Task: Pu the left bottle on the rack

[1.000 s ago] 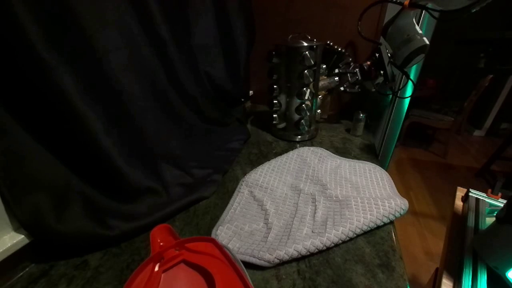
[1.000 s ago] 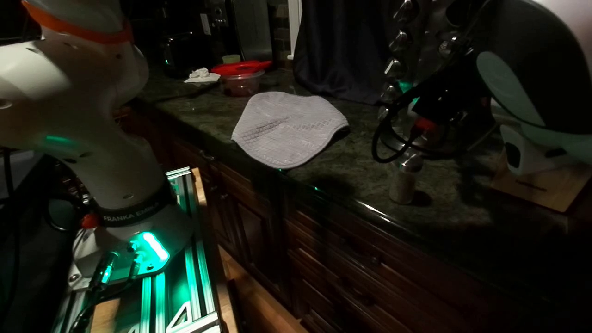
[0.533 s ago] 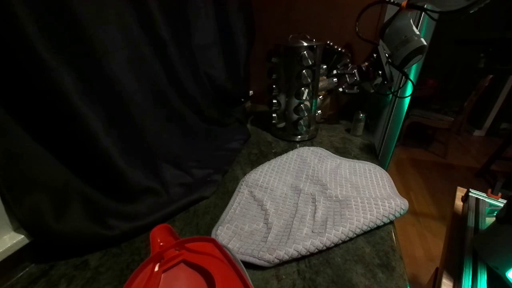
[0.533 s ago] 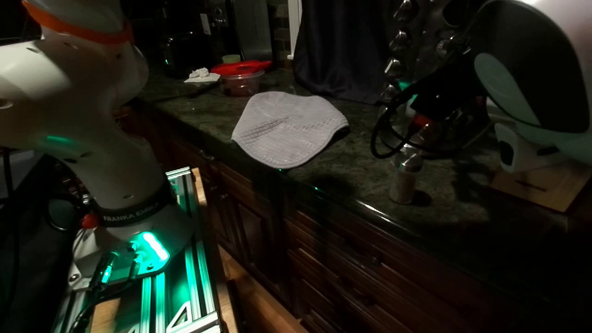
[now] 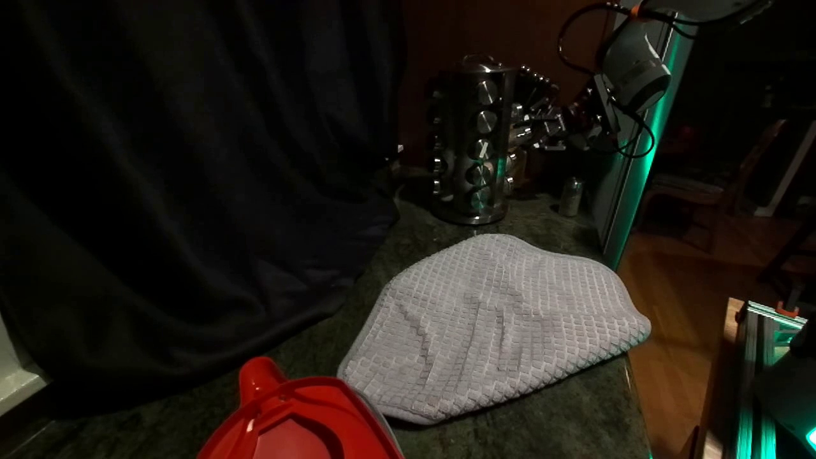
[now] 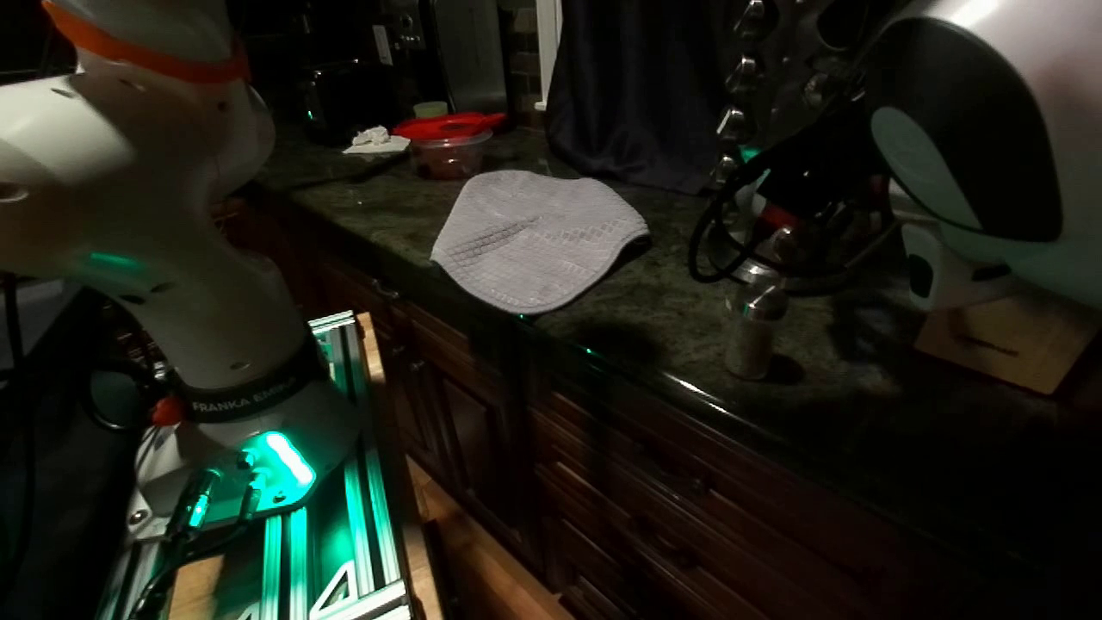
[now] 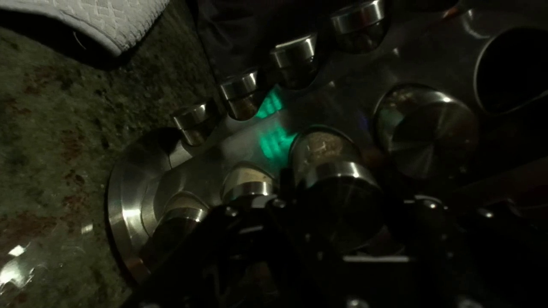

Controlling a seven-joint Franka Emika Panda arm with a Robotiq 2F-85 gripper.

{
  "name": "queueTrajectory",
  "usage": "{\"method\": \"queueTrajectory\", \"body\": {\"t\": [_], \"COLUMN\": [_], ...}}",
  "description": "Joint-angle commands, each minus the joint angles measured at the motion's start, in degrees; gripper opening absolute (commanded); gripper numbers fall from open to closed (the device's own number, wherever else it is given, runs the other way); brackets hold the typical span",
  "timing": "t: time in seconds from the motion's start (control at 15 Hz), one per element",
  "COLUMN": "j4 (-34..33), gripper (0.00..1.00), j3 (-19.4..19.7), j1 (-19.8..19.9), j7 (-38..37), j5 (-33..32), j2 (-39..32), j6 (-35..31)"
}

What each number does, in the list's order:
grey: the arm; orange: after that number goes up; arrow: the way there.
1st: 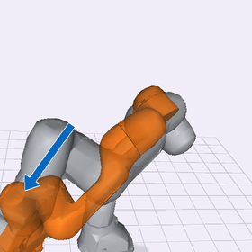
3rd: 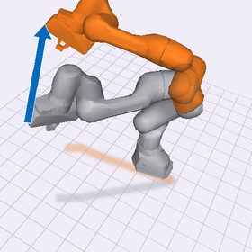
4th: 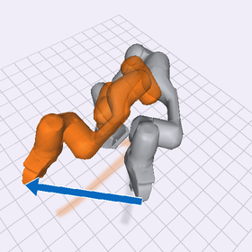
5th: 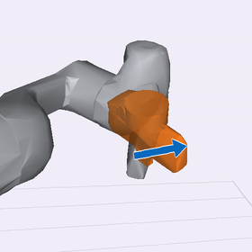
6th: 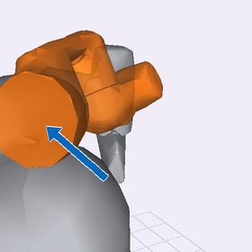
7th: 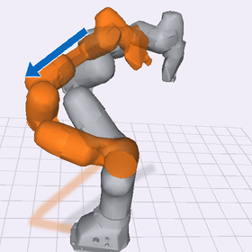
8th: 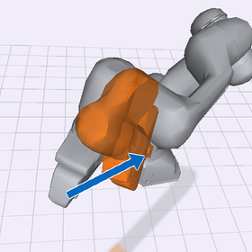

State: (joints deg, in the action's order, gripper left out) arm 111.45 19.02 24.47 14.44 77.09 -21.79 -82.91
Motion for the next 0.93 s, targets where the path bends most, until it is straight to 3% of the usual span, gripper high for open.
{"method": "queueTrajectory", "body": {"t": [0.0, 0.87], "j4": [-0.30, -0.44], "gripper": [0.24, 0.24], "j3": [-0.06, -0.56], "j1": [-0.50, -1.28], "j7": [-1.13, -3.81], "j5": [0.73, 0.70], "j2": [-0.58, -1.12], "j6": [-0.63, -0.59]}}
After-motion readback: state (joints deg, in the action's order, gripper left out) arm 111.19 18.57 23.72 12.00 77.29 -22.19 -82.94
